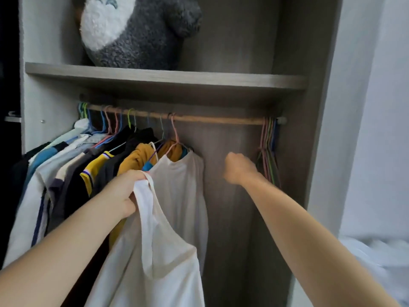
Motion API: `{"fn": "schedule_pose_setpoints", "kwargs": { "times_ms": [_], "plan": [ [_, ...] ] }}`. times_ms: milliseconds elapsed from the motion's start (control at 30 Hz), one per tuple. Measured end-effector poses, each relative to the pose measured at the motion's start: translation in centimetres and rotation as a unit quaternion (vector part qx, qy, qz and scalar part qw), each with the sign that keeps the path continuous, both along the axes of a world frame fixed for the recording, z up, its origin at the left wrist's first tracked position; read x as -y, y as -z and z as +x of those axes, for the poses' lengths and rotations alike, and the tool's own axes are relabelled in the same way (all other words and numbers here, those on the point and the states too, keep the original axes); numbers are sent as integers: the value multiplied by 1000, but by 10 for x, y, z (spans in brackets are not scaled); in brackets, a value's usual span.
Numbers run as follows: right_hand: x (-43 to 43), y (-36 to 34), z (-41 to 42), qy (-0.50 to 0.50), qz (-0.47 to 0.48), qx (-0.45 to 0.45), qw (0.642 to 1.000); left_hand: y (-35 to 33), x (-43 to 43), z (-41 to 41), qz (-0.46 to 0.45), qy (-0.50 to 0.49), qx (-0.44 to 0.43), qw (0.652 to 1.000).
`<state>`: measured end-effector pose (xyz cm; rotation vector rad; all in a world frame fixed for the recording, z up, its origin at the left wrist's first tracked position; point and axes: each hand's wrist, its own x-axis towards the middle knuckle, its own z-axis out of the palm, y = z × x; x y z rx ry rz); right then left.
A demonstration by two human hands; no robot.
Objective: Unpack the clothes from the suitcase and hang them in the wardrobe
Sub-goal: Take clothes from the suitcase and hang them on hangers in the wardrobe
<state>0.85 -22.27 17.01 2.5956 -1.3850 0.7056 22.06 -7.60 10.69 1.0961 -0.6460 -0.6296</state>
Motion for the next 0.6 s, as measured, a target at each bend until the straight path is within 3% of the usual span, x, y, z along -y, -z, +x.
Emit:
{"fn": "schedule_pose_setpoints", "kwargs": {
  "times_ms": [100, 167, 367, 467, 600],
  "plan": [
    [18, -15, -11, 117, -88, -74, 986, 1, 15, -17, -6, -9, 25, 1000],
    [28, -18, -15, 178, -102, -107, 973, -2, 14, -33, 20, -8, -12, 1000],
    [57, -15, -16, 252, -120, -148, 949, 1, 6, -28, 33, -21, -3, 999],
    [63, -20, -13, 246, -121, -135, 952, 2, 0, -10, 94, -31, -27, 995],
    [63, -29, -9, 229, -87, -44, 969, 11, -2, 6, 130, -43, -32, 990]
  ]
}}
